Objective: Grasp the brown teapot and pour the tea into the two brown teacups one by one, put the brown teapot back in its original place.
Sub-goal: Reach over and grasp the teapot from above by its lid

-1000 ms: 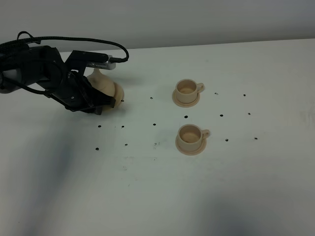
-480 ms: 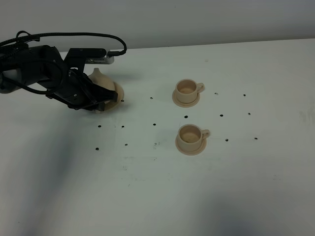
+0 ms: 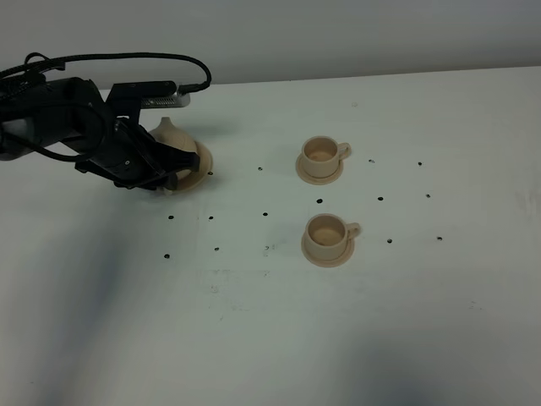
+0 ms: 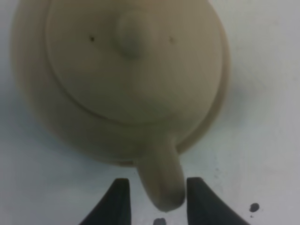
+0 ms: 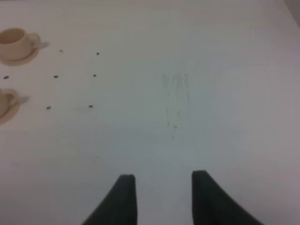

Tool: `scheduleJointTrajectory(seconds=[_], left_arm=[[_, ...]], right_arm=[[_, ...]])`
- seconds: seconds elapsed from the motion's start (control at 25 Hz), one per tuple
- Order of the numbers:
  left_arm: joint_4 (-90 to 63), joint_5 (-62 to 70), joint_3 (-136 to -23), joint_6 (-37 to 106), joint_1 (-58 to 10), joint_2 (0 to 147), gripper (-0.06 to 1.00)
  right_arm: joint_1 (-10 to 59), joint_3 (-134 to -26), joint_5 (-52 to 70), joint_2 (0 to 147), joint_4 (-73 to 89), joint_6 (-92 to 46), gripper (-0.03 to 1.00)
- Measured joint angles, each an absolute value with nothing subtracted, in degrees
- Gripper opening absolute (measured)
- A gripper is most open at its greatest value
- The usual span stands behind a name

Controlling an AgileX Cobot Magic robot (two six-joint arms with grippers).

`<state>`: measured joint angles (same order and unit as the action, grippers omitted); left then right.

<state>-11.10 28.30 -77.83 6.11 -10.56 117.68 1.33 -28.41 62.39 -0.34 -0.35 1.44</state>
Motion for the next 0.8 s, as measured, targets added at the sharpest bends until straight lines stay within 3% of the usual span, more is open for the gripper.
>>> scheduleJointTrajectory(seconds=[0.8], left_arm=[[-11.0,26.7,-77.8,4.3,-10.3,119.0,0.28]], right_arm=[[1.3,-28.4,62.4,-0.3,-0.3,1.4,0.31]])
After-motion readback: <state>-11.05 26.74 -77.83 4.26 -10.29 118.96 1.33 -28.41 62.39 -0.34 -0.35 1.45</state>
